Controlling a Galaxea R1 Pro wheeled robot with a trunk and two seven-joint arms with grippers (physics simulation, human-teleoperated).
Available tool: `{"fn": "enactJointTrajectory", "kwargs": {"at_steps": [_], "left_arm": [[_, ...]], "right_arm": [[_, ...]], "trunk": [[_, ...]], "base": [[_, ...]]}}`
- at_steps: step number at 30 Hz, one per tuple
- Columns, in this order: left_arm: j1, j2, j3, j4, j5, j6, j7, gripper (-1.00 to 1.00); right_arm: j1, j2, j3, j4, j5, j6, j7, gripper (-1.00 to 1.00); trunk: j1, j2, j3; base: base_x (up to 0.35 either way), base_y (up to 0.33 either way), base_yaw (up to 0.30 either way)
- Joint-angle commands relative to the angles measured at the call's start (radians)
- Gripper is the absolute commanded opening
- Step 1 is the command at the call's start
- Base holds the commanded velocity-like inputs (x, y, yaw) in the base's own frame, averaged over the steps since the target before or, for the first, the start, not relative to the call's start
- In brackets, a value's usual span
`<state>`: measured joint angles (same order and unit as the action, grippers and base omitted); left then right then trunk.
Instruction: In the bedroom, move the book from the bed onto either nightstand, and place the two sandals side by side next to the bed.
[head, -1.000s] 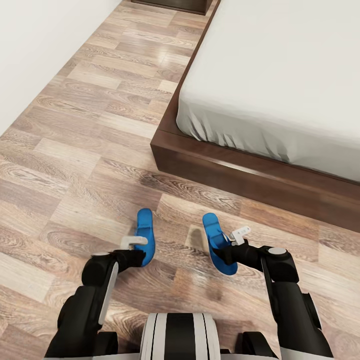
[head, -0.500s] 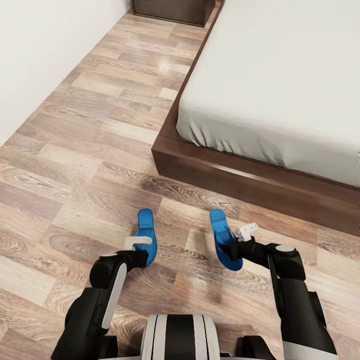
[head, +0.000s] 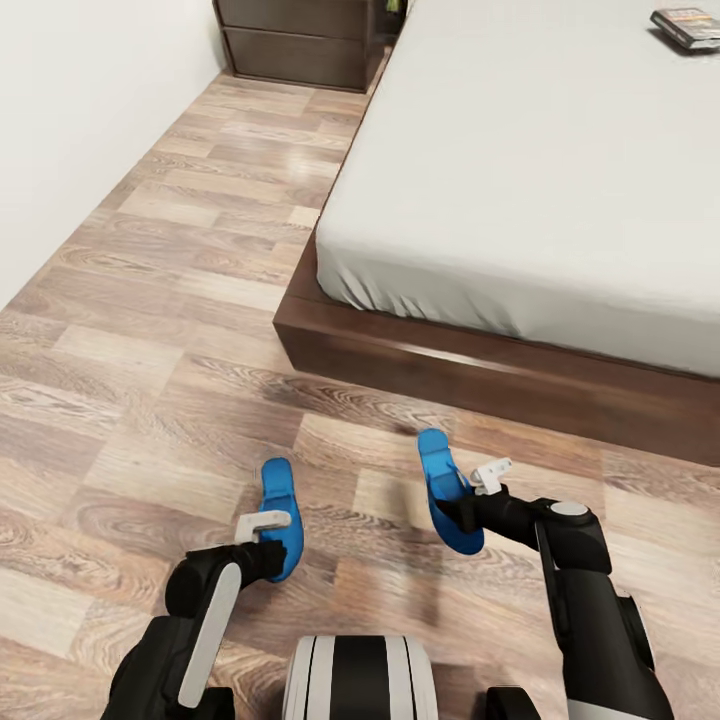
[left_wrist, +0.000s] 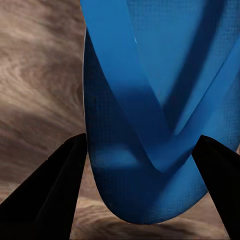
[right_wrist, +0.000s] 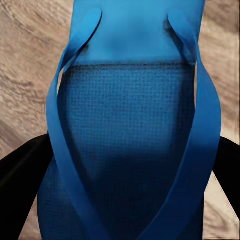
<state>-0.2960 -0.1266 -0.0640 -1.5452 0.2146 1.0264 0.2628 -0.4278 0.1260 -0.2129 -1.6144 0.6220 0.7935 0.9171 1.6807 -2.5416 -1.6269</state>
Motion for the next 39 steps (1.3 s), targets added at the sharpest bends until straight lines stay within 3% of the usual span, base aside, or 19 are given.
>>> {"fn": "enactJointTrajectory", "kwargs": {"at_steps": [1,6,8,14,17,31,35,39], "left_arm": [[0.007,0.007,0.041,0.003,0.029,-0.008,0.017,-1.0],[0.007,-0.01,0.039,0.009,0.049,-0.015,0.015,-1.0],[0.007,-0.01,0.04,0.025,0.099,-0.018,0.016,-1.0],[0.007,-0.002,0.042,0.04,0.148,-0.088,0.017,-1.0],[0.006,-0.001,0.044,0.068,0.156,-0.116,0.017,-1.0],[0.005,-0.001,0.046,0.12,0.16,-0.124,0.014,-1.0],[-0.002,-0.001,-0.002,0.162,0.157,-0.111,0.009,-1.0],[-0.004,0.003,-0.031,0.18,0.153,-0.106,0.012,-1.0]], "right_arm": [[0.002,0.0,0.002,-0.001,0.01,0.0,0.062,-1.0],[0.003,-0.002,0.005,-0.001,0.01,-0.005,0.092,-1.0],[0.003,-0.002,0.006,-0.001,0.01,-0.01,0.091,-1.0],[0.003,-0.002,-0.001,-0.001,0.01,-0.033,0.089,-1.0],[0.003,-0.002,-0.004,-0.001,0.01,-0.037,0.088,-1.0],[0.002,0.002,-0.007,-0.001,0.012,-0.026,0.085,-1.0],[-0.001,0.004,-0.007,-0.001,0.013,-0.017,0.065,-1.0],[-0.001,0.006,-0.002,-0.001,0.013,0.049,-0.019,-1.0]], "trunk": [[-0.001,0.0,0.003],[-0.003,0.001,0.019],[-0.004,0.002,0.025],[-0.006,0.003,0.044],[-0.008,0.004,0.054],[-0.014,0.007,0.105],[-0.016,0.008,0.12],[-0.018,0.009,0.136]], "base": [[0.0,0.0,-0.254],[0.0,0.0,-0.248],[0.0,0.0,-0.242],[0.0,0.0,-0.239],[0.0,0.0,-0.24],[0.0,0.0,-0.253],[0.0,0.0,-0.26],[0.0,0.0,-0.26]]}}
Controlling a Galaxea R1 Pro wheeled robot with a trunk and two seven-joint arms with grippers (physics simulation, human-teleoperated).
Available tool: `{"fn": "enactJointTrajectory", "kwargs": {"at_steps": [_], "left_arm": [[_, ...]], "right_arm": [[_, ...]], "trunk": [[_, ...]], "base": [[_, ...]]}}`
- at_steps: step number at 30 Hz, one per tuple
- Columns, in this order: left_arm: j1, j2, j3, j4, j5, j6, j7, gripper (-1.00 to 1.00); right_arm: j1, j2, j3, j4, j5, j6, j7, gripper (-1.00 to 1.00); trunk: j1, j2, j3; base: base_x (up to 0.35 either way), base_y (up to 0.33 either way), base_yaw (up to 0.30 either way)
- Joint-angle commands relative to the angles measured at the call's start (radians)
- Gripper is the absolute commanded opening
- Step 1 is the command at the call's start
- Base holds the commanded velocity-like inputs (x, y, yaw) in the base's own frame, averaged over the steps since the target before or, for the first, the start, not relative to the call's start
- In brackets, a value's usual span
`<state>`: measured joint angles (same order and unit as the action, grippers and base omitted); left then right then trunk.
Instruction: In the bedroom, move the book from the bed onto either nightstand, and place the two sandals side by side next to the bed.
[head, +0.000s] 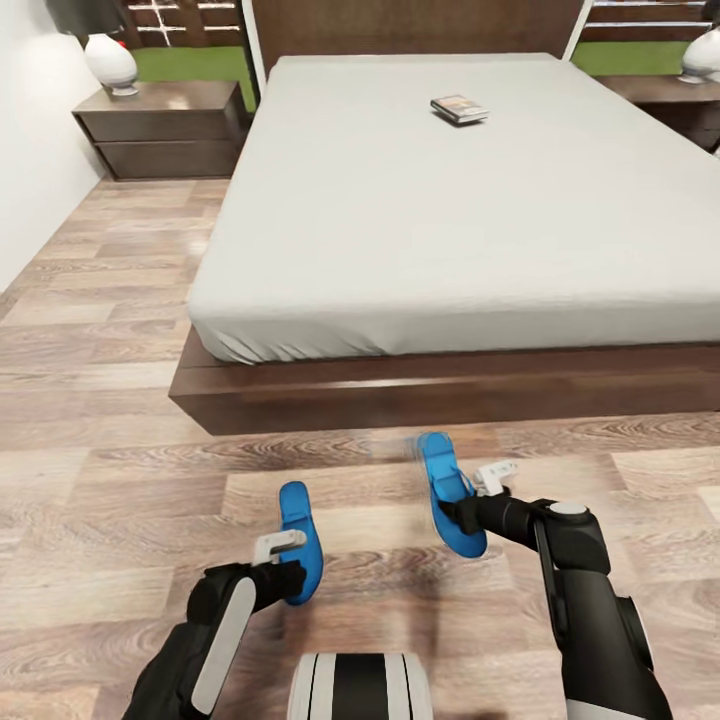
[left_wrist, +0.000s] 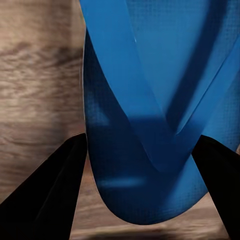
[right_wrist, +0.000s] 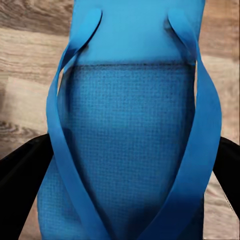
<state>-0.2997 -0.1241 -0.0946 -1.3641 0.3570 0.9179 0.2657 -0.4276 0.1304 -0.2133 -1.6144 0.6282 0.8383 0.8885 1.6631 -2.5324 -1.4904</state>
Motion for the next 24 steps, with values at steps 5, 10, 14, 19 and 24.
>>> {"fn": "enactJointTrajectory", "kwargs": {"at_steps": [5,10,14,19,24], "left_arm": [[-0.001,0.002,-0.01,0.03,-0.008,0.016,0.013,-1.0],[-0.004,-0.006,-0.01,0.074,-0.115,0.021,0.012,-1.0],[-0.006,-0.009,-0.009,0.087,-0.134,0.021,0.013,-1.0],[-0.024,-0.014,-0.008,0.116,-0.132,0.019,0.015,-1.0],[-0.058,-0.008,0.003,0.21,-0.03,-0.015,0.017,-1.0]], "right_arm": [[-0.001,0.001,0.003,-0.001,0.006,0.051,-0.078,-1.0],[0.0,0.0,0.007,-0.001,0.005,0.061,-0.1,-1.0],[0.0,0.0,0.007,-0.001,0.005,0.062,-0.102,-1.0],[0.0,0.0,0.005,-0.001,0.005,0.066,-0.104,-1.0],[0.0,0.0,0.003,-0.001,0.005,0.068,-0.105,-1.0]], "trunk": [[-0.002,0.001,0.019],[-0.005,0.002,0.038],[-0.006,0.003,0.054],[-0.009,0.004,0.073],[-0.011,0.005,0.092]], "base": [[0.0,0.0,-0.261],[0.0,0.0,-0.262],[0.0,0.0,-0.262],[0.0,0.0,-0.262],[0.0,0.0,-0.262]]}}
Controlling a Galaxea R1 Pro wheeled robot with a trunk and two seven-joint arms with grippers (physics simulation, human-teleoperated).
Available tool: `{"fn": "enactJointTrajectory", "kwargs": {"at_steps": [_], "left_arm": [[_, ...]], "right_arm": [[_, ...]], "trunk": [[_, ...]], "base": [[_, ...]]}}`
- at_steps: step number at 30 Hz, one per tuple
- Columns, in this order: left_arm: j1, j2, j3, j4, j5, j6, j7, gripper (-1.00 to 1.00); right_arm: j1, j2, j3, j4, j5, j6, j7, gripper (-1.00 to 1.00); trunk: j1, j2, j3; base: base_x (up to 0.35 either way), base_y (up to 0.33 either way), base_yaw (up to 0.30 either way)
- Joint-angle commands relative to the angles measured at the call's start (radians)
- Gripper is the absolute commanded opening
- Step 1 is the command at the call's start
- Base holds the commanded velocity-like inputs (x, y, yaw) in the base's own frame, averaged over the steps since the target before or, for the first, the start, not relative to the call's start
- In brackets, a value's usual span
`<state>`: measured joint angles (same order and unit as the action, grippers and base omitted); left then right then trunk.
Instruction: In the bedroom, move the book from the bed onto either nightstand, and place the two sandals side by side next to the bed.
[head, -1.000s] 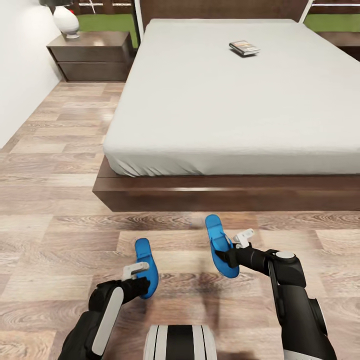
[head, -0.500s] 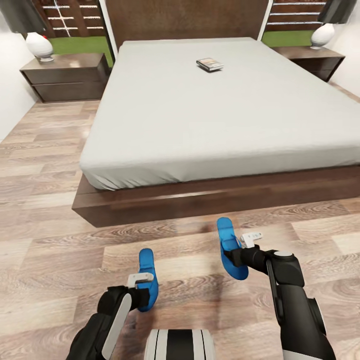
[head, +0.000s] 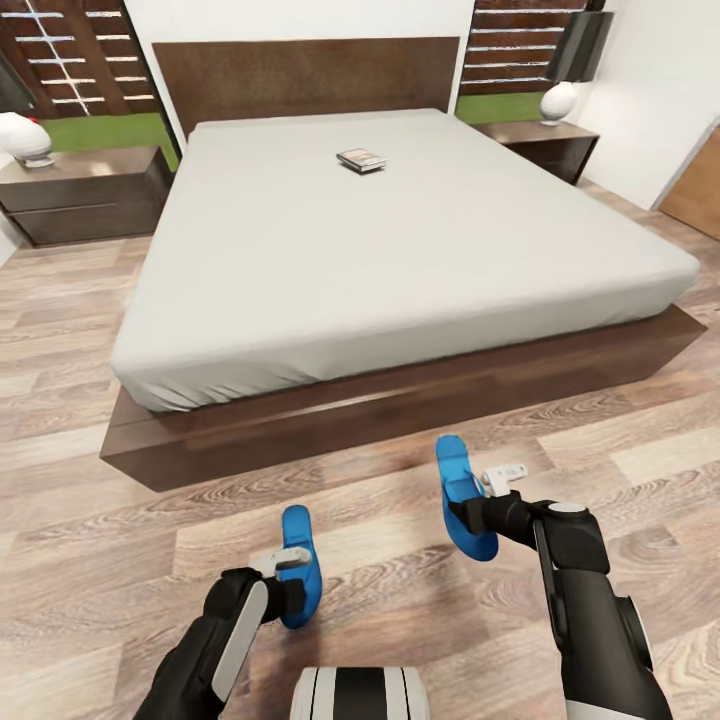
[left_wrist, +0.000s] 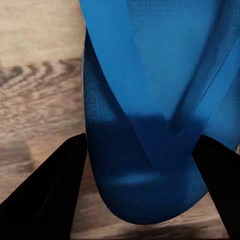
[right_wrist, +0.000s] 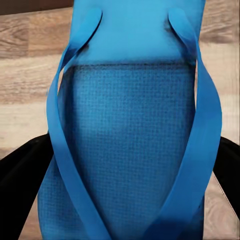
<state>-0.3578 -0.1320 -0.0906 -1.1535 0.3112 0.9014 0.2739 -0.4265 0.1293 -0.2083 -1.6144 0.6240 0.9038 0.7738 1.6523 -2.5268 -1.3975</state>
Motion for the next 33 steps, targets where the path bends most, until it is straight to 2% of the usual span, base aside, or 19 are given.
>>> {"fn": "enactJointTrajectory", "kwargs": {"at_steps": [1,2,3,5,16,21,27,29,30,31,32,33], "left_arm": [[-0.001,0.001,0.024,0.004,0.024,-0.033,0.008,-1.0],[-0.001,-0.002,0.047,0.007,0.029,-0.054,0.007,-1.0],[-0.001,-0.013,0.081,0.022,0.038,-0.103,-0.002,-1.0],[-0.001,-0.017,0.084,0.024,0.038,-0.113,-0.003,-1.0],[-0.001,-0.019,0.086,0.029,0.04,-0.118,-0.002,-1.0],[-0.001,-0.02,0.084,0.056,0.039,-0.116,-0.002,-1.0],[0.027,-0.011,0.048,0.055,0.036,-0.111,0.001,-1.0],[0.042,-0.008,0.093,0.067,0.034,-0.133,0.005,-1.0],[0.044,-0.008,0.129,0.075,0.036,-0.146,0.005,-1.0],[0.046,-0.007,0.186,0.101,0.037,-0.166,-0.001,-1.0],[0.047,-0.007,0.196,0.106,0.037,-0.17,-0.002,-1.0],[0.047,-0.005,0.212,0.114,0.037,-0.174,-0.004,-1.0]], "right_arm": [[0.0,0.002,0.0,-0.001,0.01,0.001,0.009,-1.0],[0.0,0.002,0.001,-0.001,0.01,0.0,0.008,-1.0],[0.0,0.003,0.002,-0.001,0.009,-0.003,0.007,-1.0],[0.0,0.003,0.003,-0.001,0.009,-0.003,0.007,-1.0],[0.0,0.003,0.003,-0.001,0.009,-0.004,0.007,-1.0],[0.0,0.003,0.003,-0.001,0.01,-0.003,0.007,-1.0],[0.0,0.003,0.003,-0.001,0.01,-0.002,0.007,-1.0],[-0.001,0.004,0.004,-0.001,0.01,0.003,0.006,-1.0],[-0.001,0.004,0.005,0.0,0.014,0.004,0.003,-1.0],[-0.004,0.017,0.007,0.009,0.02,0.006,-0.037,-1.0],[-0.005,0.021,0.008,0.014,0.02,0.006,-0.057,-1.0],[-0.006,0.029,0.013,0.027,0.019,0.006,-0.109,-1.0]], "trunk": [[-0.001,0.0,0.003],[-0.001,0.0,0.007],[-0.001,0.0,0.011],[-0.002,0.001,0.019],[-0.007,0.003,0.061],[-0.01,0.005,0.081],[-0.012,0.006,0.104],[-0.013,0.007,0.112],[-0.014,0.007,0.115],[-0.014,0.007,0.119],[-0.015,0.007,0.123],[-0.015,0.007,0.127]], "base": [[0.0,0.0,-0.262],[0.0,0.0,-0.262],[0.0,0.0,-0.262],[0.0,0.0,-0.262],[0.0,0.0,-0.262],[0.0,0.0,-0.262],[0.0,0.0,-0.262],[0.0,0.0,-0.262],[0.0,0.0,-0.262],[0.0,0.0,-0.262],[0.0,0.0,-0.262],[0.0,0.0,-0.262]]}}
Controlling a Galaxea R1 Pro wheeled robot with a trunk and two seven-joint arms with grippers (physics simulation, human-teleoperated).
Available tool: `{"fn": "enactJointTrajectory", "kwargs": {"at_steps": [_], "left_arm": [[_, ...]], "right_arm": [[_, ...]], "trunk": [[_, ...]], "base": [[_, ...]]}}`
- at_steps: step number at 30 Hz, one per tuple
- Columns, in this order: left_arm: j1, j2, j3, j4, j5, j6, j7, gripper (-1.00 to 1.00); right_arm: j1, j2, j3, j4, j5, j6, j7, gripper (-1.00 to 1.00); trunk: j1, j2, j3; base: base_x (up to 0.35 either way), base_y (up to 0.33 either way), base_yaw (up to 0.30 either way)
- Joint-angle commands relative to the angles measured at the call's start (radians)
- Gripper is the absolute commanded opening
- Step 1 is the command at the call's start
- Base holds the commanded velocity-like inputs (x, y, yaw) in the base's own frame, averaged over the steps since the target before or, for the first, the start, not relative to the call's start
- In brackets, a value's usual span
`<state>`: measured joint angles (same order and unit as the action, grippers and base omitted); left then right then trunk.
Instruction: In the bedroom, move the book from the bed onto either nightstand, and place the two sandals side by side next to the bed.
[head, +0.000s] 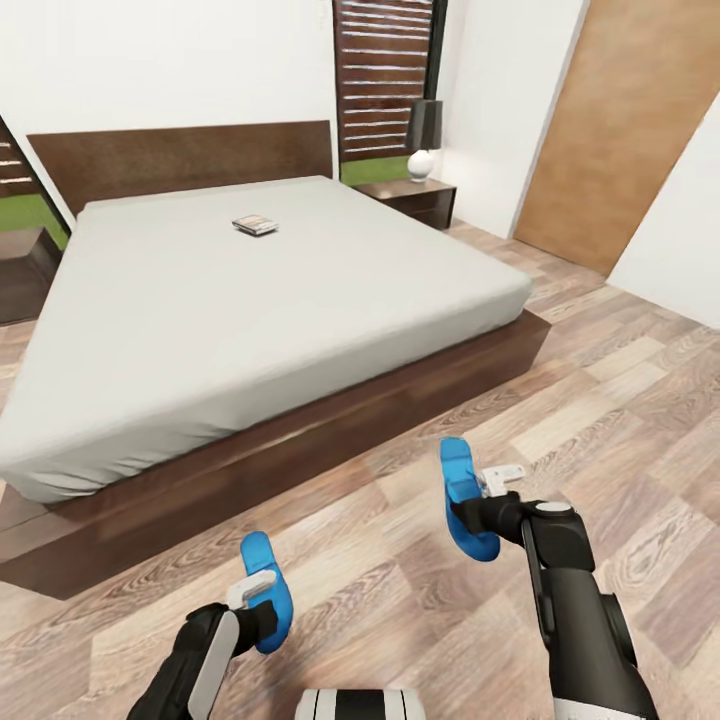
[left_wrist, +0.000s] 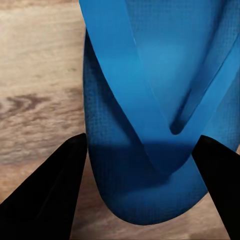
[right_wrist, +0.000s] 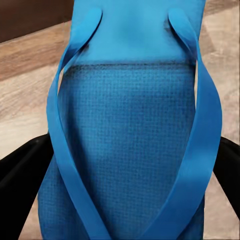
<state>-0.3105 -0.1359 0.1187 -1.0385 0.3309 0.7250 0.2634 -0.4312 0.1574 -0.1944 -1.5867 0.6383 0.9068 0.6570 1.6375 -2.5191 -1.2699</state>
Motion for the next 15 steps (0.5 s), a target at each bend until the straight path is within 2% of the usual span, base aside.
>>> {"fn": "enactJointTrajectory", "kwargs": {"at_steps": [1,2,5,7,12,14,15], "left_arm": [[0.0,0.0,0.009,0.0,0.017,0.001,0.008,-1.0],[0.001,0.003,0.018,-0.008,0.013,-0.001,0.01,-1.0],[0.024,0.007,0.024,-0.069,0.008,0.005,0.012,-1.0],[0.055,0.008,-0.006,-0.144,0.005,0.009,0.013,-1.0],[0.077,0.009,-0.053,-0.207,0.003,0.013,0.013,-1.0],[0.08,0.009,-0.093,-0.221,0.002,0.014,0.014,-1.0],[0.082,0.009,-0.129,-0.224,0.0,0.015,0.017,-1.0]], "right_arm": [[-0.001,0.004,0.001,0.006,0.004,0.003,-0.018,-1.0],[-0.002,0.008,0.006,0.014,0.002,0.003,-0.057,-1.0],[-0.003,0.013,0.017,0.024,0.002,0.003,-0.099,-1.0],[-0.003,0.015,0.036,0.043,0.003,0.003,-0.119,-1.0],[-0.009,0.017,0.058,0.133,0.0,0.001,-0.134,-1.0],[-0.016,0.017,0.068,0.19,-0.002,-0.002,-0.136,-1.0],[-0.019,0.017,0.076,0.224,-0.002,-0.004,-0.137,-1.0]], "trunk": [[-0.001,0.0,0.003],[-0.001,0.0,0.007],[-0.002,0.001,0.019],[-0.003,0.001,0.026],[-0.006,0.002,0.046],[-0.006,0.003,0.053],[-0.007,0.003,0.057]], "base": [[0.0,0.0,-0.262],[0.0,0.0,-0.262],[0.0,0.0,-0.262],[0.0,0.0,-0.262],[0.0,0.0,-0.262],[0.0,0.0,-0.262],[0.0,0.0,-0.262]]}}
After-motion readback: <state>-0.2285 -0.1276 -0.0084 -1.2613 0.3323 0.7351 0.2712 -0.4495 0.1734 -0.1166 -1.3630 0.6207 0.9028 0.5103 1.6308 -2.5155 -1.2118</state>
